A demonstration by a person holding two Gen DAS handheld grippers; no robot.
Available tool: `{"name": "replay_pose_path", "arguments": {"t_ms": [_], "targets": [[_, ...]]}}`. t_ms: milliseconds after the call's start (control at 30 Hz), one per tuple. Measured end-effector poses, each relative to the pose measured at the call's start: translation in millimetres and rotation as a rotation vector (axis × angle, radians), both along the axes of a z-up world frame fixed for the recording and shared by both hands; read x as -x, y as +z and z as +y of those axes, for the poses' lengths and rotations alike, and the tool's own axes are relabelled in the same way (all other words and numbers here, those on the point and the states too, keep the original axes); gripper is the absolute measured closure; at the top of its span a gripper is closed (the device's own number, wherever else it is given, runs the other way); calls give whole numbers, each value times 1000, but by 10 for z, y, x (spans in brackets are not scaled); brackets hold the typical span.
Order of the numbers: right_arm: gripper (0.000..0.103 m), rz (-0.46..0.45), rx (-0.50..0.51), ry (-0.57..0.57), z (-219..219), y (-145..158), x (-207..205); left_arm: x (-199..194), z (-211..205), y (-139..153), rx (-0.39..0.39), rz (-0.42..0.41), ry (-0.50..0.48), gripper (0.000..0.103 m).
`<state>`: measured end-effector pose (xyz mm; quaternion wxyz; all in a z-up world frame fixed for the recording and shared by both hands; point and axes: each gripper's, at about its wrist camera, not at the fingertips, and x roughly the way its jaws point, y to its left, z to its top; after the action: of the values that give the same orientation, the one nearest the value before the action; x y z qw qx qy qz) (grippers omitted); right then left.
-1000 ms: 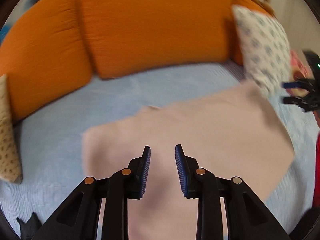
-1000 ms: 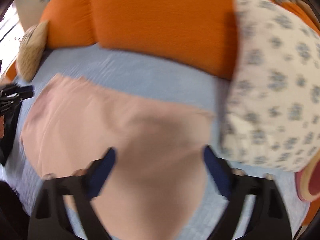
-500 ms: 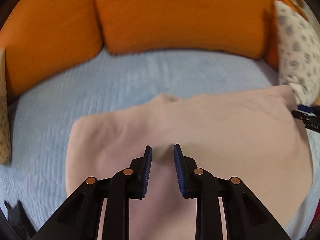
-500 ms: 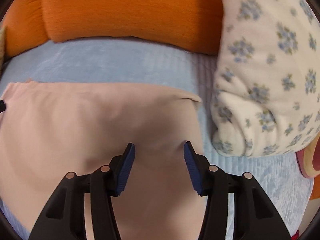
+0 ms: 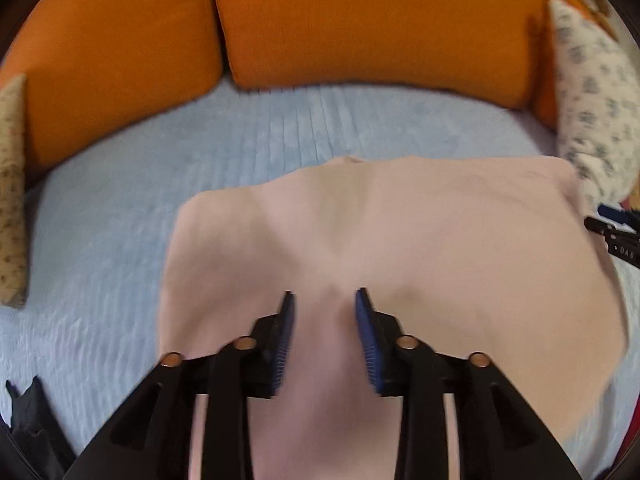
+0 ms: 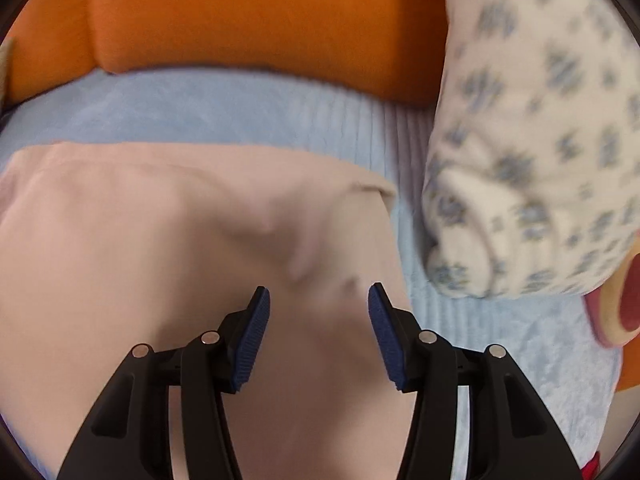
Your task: Fold large clothes
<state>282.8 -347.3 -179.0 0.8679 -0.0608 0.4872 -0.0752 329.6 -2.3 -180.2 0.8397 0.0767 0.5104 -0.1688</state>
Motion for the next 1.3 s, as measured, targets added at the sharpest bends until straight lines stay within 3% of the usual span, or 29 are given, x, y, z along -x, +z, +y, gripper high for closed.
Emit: {"name": "replay_pose_path", "arguments": {"t_ms": [133,267,400,567,633,733,833,967,1033,1100,1133,1200,1233,1300], "targets": [[52,-73,-55,75,502,309,595,523,173,114,50,5,17,62],[52,-46,-109,129,947,252,940,822,284,-63,8,48,95,68],[52,26,-113,130,1245,-62,993,925,314,-240,-40,52,119,71],[52,72,-140,85,1239,-348,921,780,195,-480,-95,67,118,72],[52,81,-125,74,1272,-353,909,784,189,-448,-103,68,123,72],[52,57,-120,85,1336,-170,984,885,329,-230,-46,78,134,71],[52,19,-127,131,1480,25,1148,1079,465,-92,-51,59,127,64],[52,39,-143,182,1729,-35,1279,1207,637,-351,-72,125,147,64],[51,84,-139,182,1800,-247,1249,1175,674,-522,-48,171,157,65],[51,99,-139,164,1796,-355,1198,1170,677,-497,-36,179,179,65],[51,91,-139,156,1805,-330,1196,1183,694,-432,-21,178,191,62],[52,46,-143,168,1840,-187,1259,1223,800,-308,48,200,226,26],[52,22,-143,190,1879,-116,1308,1267,925,-230,118,221,272,7],[50,-11,-131,229,1948,-31,1379,1361,1179,-181,261,278,371,7]]}}
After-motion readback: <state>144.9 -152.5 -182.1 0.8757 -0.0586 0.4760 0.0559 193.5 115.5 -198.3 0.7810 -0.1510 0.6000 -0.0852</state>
